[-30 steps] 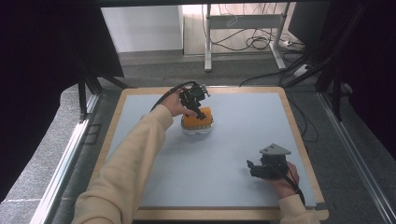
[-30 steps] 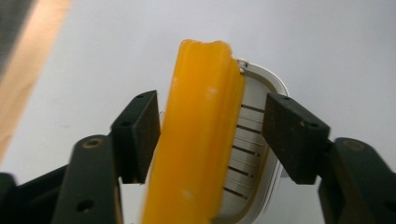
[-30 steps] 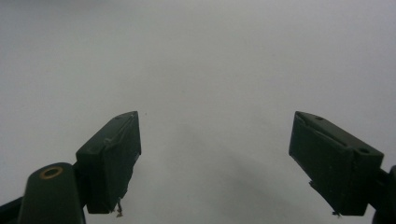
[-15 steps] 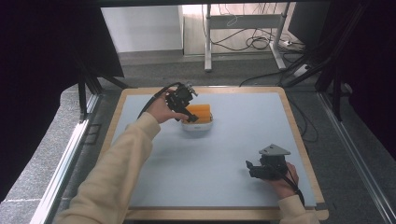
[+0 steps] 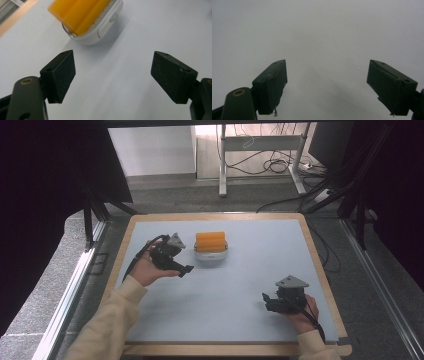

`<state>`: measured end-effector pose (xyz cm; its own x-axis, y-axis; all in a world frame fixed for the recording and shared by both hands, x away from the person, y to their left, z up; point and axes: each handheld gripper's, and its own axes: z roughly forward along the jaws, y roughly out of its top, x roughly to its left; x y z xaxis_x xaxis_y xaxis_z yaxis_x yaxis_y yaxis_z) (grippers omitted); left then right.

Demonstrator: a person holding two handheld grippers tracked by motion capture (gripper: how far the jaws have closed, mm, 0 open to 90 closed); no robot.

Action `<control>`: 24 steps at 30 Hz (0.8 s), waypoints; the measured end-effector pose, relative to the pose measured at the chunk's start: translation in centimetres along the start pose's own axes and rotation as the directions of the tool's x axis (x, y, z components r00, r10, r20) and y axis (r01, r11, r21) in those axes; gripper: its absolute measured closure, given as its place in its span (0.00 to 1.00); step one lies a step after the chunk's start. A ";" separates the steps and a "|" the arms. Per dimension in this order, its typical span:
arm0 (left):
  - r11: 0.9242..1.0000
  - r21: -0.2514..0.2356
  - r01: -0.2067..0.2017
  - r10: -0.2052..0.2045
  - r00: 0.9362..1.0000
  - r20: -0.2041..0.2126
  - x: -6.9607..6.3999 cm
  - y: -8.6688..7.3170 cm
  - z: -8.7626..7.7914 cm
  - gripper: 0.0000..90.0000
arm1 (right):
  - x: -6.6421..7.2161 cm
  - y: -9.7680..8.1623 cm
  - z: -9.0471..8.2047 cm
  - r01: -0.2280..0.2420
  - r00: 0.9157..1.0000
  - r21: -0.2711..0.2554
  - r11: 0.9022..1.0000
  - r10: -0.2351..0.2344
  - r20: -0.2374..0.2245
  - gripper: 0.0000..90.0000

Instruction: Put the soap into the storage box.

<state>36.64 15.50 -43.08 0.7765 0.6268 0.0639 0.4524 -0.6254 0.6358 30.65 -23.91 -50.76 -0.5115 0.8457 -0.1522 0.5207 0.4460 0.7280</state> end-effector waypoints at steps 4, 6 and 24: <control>0.998 -0.023 0.052 -0.052 0.999 -0.001 -0.8 -2.5 -0.2 0.22 | 0.1 0.0 0.0 0.000 1.000 0.002 1.000 0.000 0.001 0.19; 0.997 -0.025 0.068 -0.068 0.998 0.001 -1.2 -3.7 -0.1 0.22 | 0.2 0.0 0.1 0.002 1.000 0.003 1.000 -0.002 0.001 0.19; 0.985 -0.053 0.167 -0.167 0.986 -0.012 -1.3 -8.1 -0.1 0.24 | 0.0 -0.1 0.3 0.016 1.000 0.011 1.000 -0.016 0.015 0.19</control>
<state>31.91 19.79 -48.20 0.6847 0.7280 -0.0344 0.5515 -0.4866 0.6775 30.78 -23.90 -51.01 -0.5091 0.8429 -0.1742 0.5201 0.4625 0.7181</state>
